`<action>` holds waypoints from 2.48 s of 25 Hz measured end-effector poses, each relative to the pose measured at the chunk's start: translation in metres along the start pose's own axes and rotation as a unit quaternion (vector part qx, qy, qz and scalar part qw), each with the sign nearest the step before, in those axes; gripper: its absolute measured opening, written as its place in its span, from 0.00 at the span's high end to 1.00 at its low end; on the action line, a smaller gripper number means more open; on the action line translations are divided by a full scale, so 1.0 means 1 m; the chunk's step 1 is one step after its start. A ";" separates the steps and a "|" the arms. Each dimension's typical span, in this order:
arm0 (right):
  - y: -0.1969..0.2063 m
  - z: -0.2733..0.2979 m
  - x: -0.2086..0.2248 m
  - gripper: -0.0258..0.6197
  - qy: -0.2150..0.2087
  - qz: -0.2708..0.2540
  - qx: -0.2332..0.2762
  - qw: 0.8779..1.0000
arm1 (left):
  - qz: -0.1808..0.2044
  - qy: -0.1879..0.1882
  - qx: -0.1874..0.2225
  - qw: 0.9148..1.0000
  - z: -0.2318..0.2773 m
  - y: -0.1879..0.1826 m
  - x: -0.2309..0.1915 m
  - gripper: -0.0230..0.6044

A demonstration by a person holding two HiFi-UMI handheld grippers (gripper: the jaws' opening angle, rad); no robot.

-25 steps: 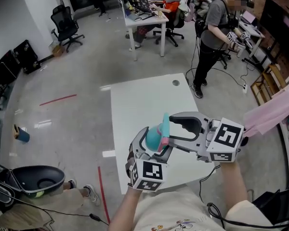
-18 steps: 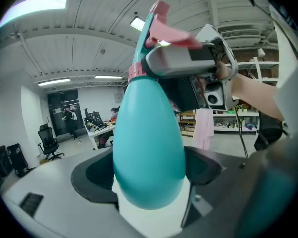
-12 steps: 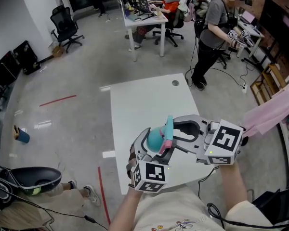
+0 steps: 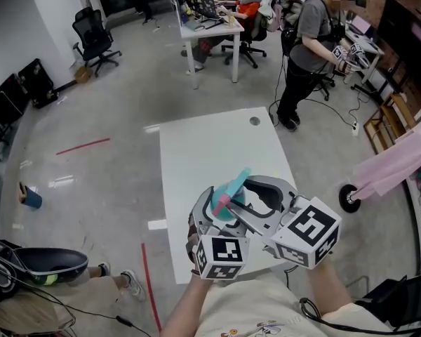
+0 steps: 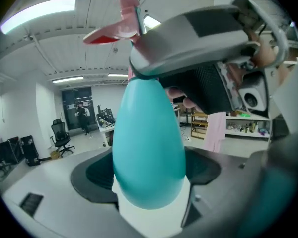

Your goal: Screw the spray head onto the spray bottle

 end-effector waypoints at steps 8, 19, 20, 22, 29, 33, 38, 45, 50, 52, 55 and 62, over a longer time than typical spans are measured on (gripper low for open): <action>0.000 -0.022 0.003 0.66 -0.133 -0.015 0.019 0.991 | 0.051 0.099 0.042 0.993 -0.017 -0.005 0.010 0.32; -0.005 -0.024 -0.006 0.74 -0.144 -0.059 0.023 0.988 | 0.056 0.107 0.030 0.992 -0.018 -0.005 0.020 0.32; -0.005 -0.021 -0.005 0.75 -0.125 -0.054 0.021 0.990 | 0.051 0.080 0.020 0.995 -0.016 -0.005 0.017 0.32; -0.006 -0.016 -0.004 0.75 -0.079 -0.036 0.018 0.996 | 0.039 0.021 -0.001 0.999 -0.013 -0.004 0.011 0.32; -0.003 -0.014 -0.007 0.74 -0.067 -0.037 0.018 0.997 | 0.042 0.088 0.013 0.995 -0.015 0.002 0.014 0.32; 0.000 -0.024 -0.013 0.70 -0.149 -0.051 0.019 0.987 | 0.103 0.171 0.018 0.980 -0.028 0.008 0.020 0.32; -0.007 -0.028 -0.022 0.75 -0.170 -0.082 0.019 0.982 | 0.095 0.174 0.014 0.980 -0.032 0.005 0.021 0.32; -0.008 -0.020 -0.013 0.76 -0.107 -0.048 0.020 0.993 | 0.051 0.058 0.003 0.997 -0.024 0.003 0.014 0.32; -0.002 -0.016 -0.009 0.76 -0.053 -0.020 0.016 0.998 | 0.034 -0.007 -0.011 0.999 -0.016 0.007 0.013 0.32; 0.003 -0.014 -0.008 0.76 -0.046 -0.015 0.012 0.999 | 0.042 -0.015 -0.015 0.999 -0.014 0.012 0.012 0.32; 0.006 -0.013 -0.004 0.76 -0.024 0.022 0.004 0.999 | 0.075 -0.060 -0.032 0.995 -0.013 0.013 0.007 0.32; 0.001 -0.014 -0.004 0.75 -0.024 0.052 0.013 0.998 | 0.052 -0.040 -0.019 0.998 -0.015 0.008 0.004 0.32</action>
Point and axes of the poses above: the fingertips, and each gripper's own axes: z forward along the fingers, x to its right, y out of its underside, the point moved 4 cm from there along -z, backward along the fingers, and after that the axes turned 7 degrees about y, right-handed, at the moved point
